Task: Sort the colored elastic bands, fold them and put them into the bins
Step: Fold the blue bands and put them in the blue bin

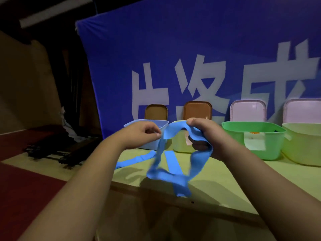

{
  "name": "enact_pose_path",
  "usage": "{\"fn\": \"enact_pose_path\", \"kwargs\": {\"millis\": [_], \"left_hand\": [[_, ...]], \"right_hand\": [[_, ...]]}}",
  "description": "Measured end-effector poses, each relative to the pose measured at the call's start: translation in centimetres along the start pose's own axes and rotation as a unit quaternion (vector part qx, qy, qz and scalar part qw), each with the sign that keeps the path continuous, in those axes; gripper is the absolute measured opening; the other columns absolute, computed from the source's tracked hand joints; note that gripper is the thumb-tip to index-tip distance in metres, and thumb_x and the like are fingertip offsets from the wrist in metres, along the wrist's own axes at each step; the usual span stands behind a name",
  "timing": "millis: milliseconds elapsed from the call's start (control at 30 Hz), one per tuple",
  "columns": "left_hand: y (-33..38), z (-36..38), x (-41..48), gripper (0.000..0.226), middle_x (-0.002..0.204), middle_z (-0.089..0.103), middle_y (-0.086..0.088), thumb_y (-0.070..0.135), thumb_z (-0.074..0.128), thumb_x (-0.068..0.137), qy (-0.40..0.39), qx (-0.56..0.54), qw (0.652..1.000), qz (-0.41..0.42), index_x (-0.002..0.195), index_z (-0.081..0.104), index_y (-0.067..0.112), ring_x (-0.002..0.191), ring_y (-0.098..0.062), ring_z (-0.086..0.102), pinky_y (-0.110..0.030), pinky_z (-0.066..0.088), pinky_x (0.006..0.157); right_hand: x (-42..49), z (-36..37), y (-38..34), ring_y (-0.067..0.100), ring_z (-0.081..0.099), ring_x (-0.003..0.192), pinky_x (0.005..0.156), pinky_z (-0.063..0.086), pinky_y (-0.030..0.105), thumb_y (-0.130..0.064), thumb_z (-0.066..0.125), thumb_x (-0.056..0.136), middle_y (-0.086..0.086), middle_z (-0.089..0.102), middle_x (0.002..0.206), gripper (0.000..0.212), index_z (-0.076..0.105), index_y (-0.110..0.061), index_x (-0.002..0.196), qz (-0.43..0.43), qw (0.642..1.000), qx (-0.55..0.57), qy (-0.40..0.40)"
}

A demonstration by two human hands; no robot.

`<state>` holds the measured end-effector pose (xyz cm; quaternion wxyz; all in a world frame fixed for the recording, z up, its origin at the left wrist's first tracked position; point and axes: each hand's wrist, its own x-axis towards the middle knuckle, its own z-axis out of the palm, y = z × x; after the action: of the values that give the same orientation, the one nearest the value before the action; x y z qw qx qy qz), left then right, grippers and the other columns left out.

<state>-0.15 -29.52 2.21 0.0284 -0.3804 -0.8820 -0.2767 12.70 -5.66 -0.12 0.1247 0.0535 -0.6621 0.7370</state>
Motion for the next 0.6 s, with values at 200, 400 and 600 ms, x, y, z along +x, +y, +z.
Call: {"fn": "enact_pose_path", "kwargs": {"millis": [200, 400, 600], "left_hand": [[3.5, 0.7, -2.6, 0.034, 0.090, 0.076, -0.011, 0.033, 0.054, 0.113, 0.029, -0.381, 0.917, -0.114, 0.113, 0.072, 0.003, 0.080, -0.022, 0.076, -0.037, 0.064, 0.076], [5.2, -0.7, -3.6, 0.030, 0.092, 0.075, -0.010, 0.026, 0.072, 0.104, 0.034, -0.425, 0.899, -0.101, 0.115, 0.075, -0.001, 0.082, -0.020, 0.073, -0.033, 0.062, 0.079], [6.2, -2.8, -3.9, 0.011, 0.105, 0.081, -0.017, 0.010, 0.078, 0.096, 0.082, -0.341, 0.932, -0.094, 0.106, 0.081, 0.006, 0.087, -0.023, 0.077, -0.034, 0.066, 0.079]], "right_hand": [[-1.3, 3.5, -1.7, 0.016, 0.053, 0.052, 0.046, 0.042, 0.025, -0.018, 0.059, 0.103, 0.001, 0.059, 0.068, 0.020, 0.071, -0.015, 0.088, -0.037, 0.996, -0.057, 0.049], [-2.7, 4.7, -1.9, 0.017, 0.050, 0.054, 0.048, 0.040, 0.026, -0.015, 0.060, 0.102, 0.005, 0.055, 0.071, 0.015, 0.069, -0.011, 0.091, -0.070, 0.993, -0.071, 0.057], [-3.2, 4.8, -0.9, 0.018, 0.053, 0.054, 0.048, 0.042, 0.029, -0.016, 0.060, 0.104, 0.003, 0.061, 0.070, 0.016, 0.071, -0.010, 0.095, -0.072, 0.995, -0.040, 0.064]]}}
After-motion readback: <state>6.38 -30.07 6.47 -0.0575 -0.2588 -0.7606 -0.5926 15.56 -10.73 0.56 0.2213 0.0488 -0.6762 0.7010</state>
